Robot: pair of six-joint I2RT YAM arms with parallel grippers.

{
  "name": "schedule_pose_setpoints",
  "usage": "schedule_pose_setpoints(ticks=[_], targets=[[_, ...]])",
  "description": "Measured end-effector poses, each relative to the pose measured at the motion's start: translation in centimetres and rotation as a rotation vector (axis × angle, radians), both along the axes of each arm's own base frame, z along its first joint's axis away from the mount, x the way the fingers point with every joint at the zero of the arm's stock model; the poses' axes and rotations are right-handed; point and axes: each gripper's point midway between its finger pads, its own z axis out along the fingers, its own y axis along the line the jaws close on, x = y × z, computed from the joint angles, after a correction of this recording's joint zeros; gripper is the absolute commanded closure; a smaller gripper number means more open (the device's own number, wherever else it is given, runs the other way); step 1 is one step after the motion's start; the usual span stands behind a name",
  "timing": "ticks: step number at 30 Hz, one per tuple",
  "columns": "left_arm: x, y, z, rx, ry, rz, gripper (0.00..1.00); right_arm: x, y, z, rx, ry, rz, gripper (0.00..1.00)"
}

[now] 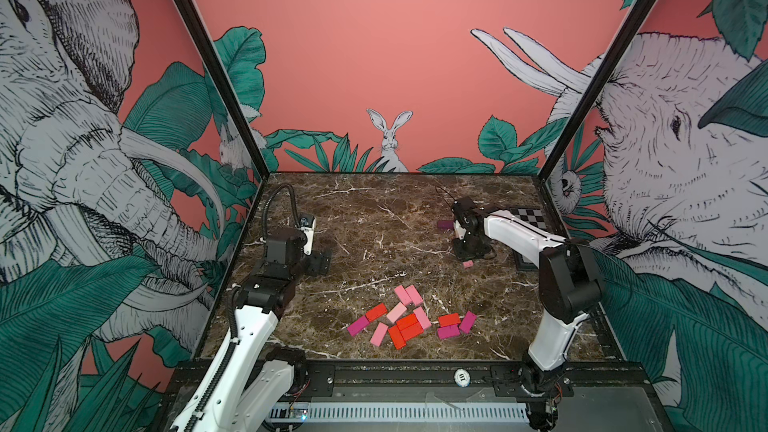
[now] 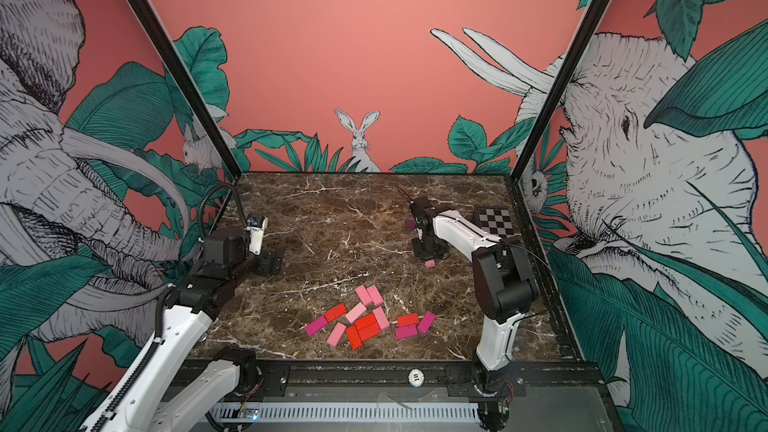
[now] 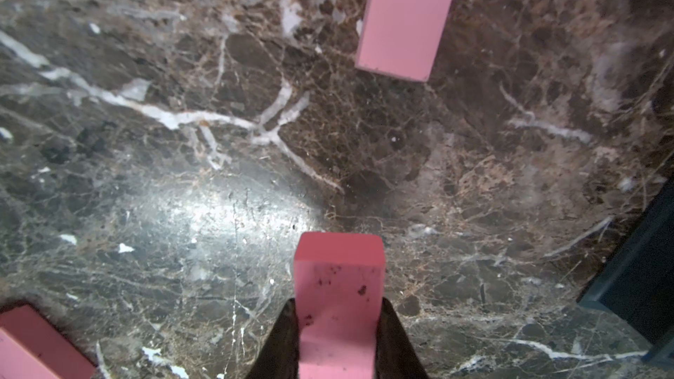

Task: Assemble the letter t with building blocks
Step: Pick up the building block from the center of the board, then assemble the building block at the center of the board.

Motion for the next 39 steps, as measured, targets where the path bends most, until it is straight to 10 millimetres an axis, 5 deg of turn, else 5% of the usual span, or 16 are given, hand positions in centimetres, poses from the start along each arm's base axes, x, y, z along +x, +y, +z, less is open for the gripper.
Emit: schedule_pose_setpoints(ticks=[14,39], targets=[[-0.1,-0.1,0.3,-0.007,-0.010,-0.007,0.03,2.2,0.2,-3.3,0.005,0.029,-0.136,0.74],[-0.2,-0.3,0.3,-0.014,-0.008,-0.016,0.03,3.7,-0.6,-3.7,-0.004,0.012,-0.173,0.66]])
